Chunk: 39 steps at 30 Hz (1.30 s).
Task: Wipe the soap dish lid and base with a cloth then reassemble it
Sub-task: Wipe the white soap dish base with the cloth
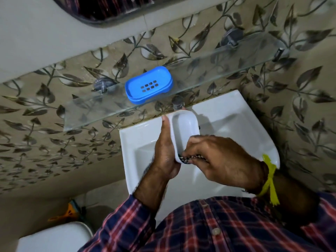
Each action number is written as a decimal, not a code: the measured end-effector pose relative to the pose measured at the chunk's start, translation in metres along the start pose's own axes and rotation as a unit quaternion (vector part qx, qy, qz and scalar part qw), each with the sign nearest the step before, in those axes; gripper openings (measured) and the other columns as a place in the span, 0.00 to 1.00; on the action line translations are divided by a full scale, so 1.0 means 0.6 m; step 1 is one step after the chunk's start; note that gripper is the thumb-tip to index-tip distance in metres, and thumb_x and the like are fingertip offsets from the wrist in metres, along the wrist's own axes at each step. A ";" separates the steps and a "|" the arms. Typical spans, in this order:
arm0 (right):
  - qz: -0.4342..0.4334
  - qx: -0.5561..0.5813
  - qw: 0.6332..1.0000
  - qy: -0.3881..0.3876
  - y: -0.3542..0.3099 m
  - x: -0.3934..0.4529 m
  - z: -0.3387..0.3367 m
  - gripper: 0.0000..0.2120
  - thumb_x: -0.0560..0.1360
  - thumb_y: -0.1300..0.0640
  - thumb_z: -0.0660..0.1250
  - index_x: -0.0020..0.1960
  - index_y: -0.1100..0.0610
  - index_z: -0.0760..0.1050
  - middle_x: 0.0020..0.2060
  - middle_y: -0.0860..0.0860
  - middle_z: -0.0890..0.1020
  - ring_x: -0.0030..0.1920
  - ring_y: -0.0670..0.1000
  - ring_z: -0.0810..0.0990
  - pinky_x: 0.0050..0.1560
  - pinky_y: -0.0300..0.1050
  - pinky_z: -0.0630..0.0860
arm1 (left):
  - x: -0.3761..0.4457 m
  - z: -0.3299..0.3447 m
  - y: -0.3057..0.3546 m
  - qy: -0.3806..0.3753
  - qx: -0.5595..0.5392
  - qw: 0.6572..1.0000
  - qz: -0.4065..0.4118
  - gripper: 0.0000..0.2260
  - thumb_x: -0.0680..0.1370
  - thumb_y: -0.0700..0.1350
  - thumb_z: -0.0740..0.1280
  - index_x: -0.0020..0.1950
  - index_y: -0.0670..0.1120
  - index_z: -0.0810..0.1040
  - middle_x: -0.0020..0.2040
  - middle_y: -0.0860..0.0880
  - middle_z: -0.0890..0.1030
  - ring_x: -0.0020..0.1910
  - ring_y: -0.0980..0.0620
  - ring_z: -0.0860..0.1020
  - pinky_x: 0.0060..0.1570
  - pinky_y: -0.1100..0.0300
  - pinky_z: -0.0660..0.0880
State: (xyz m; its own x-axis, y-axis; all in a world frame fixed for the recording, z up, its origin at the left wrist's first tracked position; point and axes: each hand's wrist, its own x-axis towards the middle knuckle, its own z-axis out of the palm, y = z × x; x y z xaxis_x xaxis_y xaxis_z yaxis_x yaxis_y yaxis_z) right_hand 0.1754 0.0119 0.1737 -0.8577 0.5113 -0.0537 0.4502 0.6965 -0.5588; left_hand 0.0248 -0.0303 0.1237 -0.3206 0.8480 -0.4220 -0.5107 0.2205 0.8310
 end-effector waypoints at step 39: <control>0.058 -0.069 0.984 0.152 -0.025 0.009 0.013 0.12 0.73 0.59 0.66 0.52 0.49 0.84 0.50 0.50 0.80 0.51 0.57 0.78 0.45 0.53 0.79 | -0.004 0.006 -0.035 -0.049 -0.066 0.996 -0.036 0.32 0.78 0.71 0.54 0.60 0.49 0.86 0.59 0.43 0.85 0.60 0.45 0.83 0.53 0.52 0.81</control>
State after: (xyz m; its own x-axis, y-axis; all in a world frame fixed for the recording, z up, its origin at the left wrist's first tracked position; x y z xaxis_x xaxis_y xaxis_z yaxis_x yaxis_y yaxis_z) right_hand 0.1620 0.0000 0.1752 -0.6938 0.7042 0.1507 0.5888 0.6752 -0.4443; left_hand 0.0395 -0.0353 0.1086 -0.2025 0.8768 -0.4362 -0.6318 0.2234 0.7423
